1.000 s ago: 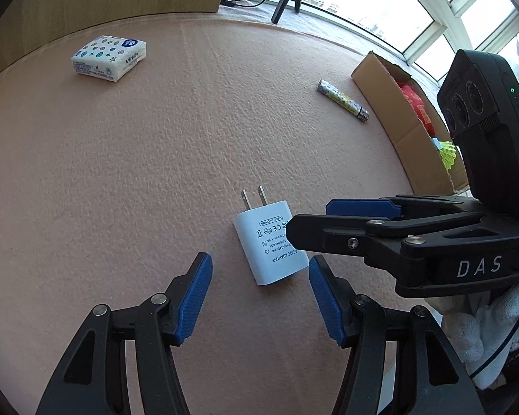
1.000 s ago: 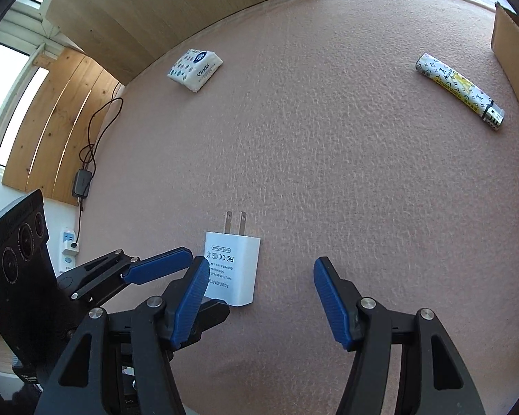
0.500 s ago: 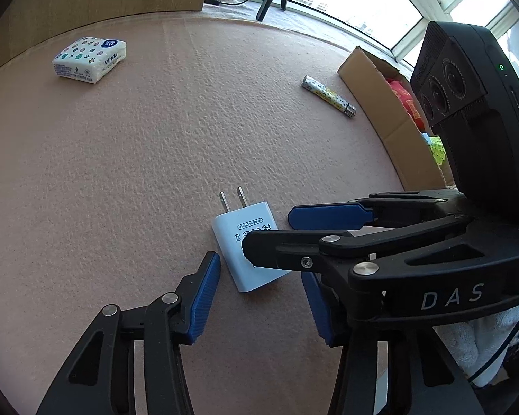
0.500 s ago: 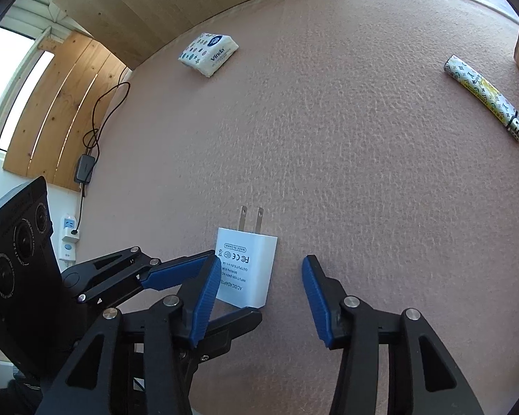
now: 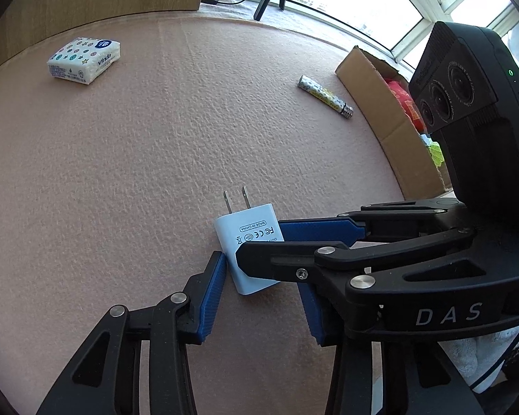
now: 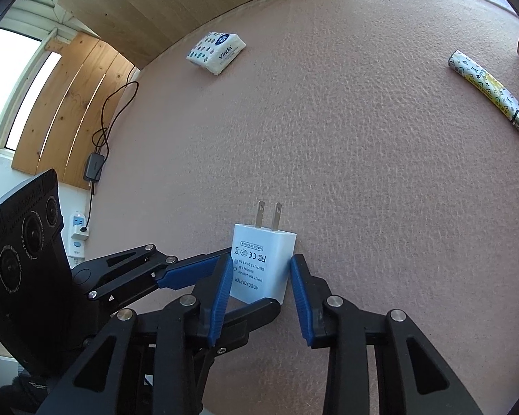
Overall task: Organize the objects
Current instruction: 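Close the right tool on the white charger and lift it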
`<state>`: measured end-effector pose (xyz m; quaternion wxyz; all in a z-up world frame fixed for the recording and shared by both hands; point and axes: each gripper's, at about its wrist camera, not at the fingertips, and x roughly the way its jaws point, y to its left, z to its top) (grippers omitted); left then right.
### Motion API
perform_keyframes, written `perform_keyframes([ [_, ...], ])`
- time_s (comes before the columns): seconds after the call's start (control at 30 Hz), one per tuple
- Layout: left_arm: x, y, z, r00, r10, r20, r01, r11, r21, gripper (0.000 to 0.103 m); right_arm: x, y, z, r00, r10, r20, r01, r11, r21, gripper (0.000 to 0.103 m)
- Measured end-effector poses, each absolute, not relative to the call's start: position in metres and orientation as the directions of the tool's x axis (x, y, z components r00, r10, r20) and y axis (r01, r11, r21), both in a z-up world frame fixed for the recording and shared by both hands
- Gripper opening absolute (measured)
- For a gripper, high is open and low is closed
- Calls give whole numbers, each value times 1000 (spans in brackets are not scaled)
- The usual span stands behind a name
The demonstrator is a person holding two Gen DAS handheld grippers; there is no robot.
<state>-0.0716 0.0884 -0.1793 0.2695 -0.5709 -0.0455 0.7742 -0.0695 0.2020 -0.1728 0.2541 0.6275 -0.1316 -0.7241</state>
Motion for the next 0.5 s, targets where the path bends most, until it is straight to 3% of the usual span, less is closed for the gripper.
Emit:
perform_keyframes([
  [0.5, -84, 143, -137, -231, 517, -824, -459, -805, -376, 44, -66, 261, -128, -231, -496, -837, 171, -868, 467, 32],
])
